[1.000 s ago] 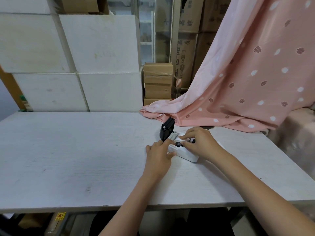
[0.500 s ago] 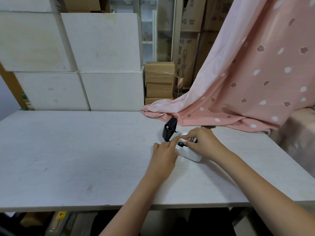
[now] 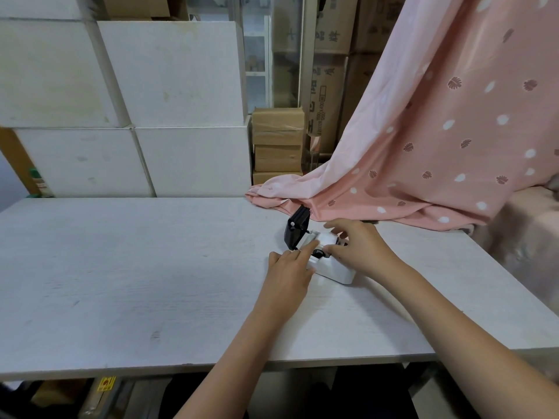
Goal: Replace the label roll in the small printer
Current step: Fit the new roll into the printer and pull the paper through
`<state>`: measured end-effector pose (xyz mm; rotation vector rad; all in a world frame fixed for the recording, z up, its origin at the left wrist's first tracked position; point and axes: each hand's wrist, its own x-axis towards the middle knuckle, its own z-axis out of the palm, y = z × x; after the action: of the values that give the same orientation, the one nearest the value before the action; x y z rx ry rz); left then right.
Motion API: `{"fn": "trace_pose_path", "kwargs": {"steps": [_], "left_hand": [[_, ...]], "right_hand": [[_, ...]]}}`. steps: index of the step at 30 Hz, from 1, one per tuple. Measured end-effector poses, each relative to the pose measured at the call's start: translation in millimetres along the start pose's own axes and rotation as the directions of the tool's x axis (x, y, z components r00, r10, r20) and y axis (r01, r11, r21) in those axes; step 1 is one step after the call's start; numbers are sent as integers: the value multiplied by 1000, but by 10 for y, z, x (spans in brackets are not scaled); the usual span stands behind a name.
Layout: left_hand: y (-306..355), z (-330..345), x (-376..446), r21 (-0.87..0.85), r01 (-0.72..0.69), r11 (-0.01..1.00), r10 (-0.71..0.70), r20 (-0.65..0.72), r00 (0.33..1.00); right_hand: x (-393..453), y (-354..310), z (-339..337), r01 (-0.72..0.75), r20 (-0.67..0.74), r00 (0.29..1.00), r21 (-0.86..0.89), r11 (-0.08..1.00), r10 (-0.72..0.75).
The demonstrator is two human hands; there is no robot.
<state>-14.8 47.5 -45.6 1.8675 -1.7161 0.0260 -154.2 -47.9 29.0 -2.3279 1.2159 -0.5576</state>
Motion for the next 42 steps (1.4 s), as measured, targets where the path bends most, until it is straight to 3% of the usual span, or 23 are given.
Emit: {"fn": "trace_pose_path", "kwargs": {"steps": [6, 11, 17, 20, 23, 26, 42], "left_hand": [[22, -22, -13, -8, -17, 1000, 17, -7, 1000], [31, -26, -15, 6, -24, 1000, 24, -10, 1000], [34, -23, -6, -45, -22, 999, 21, -37, 999], [43, -47, -15, -129, 30, 991, -53, -175, 983], [35, -78, -45, -243, 94, 966, -178, -353, 919], [-3, -74, -29, -296, 119, 948, -243, -429, 870], [-15, -20, 11, -253, 163, 954, -232, -271, 934]], "right_hand": [[91, -150, -53, -213, -23, 970, 396, 893, 241], [210, -245, -71, -366, 150, 930, 340, 866, 334], [206, -203, -130, -482, 210, 876, 430, 764, 434], [129, -76, -135, -499, 221, 863, 506, 703, 454], [47, 40, -132, -510, 213, 852, 541, 669, 478], [-19, 86, -139, -520, 207, 841, 564, 641, 500], [-238, 258, -225, -557, 202, 808, 568, 606, 553]]}}
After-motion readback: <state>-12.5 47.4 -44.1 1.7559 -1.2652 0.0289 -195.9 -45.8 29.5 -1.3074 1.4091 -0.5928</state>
